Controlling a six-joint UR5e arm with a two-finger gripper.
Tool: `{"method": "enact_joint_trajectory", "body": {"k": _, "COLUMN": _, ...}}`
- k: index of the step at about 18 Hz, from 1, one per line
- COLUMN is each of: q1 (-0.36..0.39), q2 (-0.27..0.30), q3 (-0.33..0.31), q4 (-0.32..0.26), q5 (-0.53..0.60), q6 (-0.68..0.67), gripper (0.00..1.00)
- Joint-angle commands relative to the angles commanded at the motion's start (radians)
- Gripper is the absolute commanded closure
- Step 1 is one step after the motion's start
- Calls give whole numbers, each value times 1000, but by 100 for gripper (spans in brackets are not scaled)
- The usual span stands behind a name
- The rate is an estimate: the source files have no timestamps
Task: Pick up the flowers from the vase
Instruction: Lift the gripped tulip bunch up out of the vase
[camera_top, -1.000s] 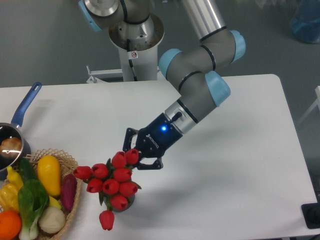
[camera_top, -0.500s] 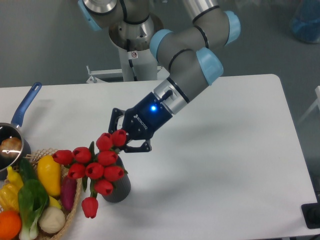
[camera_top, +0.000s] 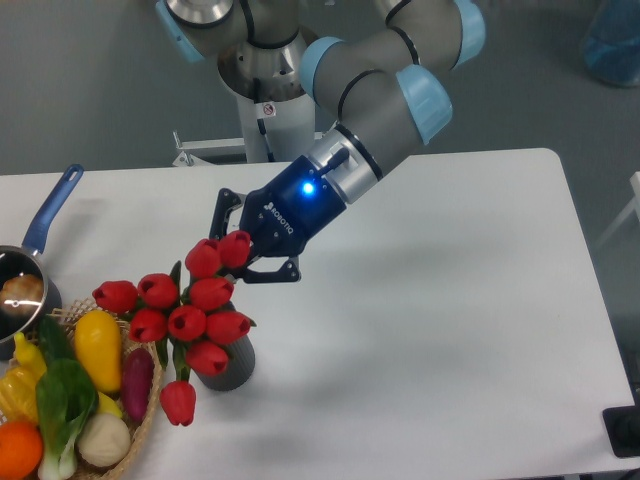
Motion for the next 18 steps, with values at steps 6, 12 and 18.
{"method": "enact_joint_trajectory", "body": {"k": 6, "q1": 28, "q2": 15, "q3": 32, "q4": 3, "q5": 0, "q6": 3, "gripper": 100}}
{"method": "enact_joint_trajectory", "body": {"k": 12, "q1": 67, "q2": 40, "q3": 37, "q4": 2, "q5": -17, "q6": -9, "gripper": 100}}
{"method": "enact_joint_trajectory", "body": {"k": 18, "q1": 113, "q2": 38, "q3": 74, "q4": 0, "q5": -21, "q6": -51, "gripper": 100}}
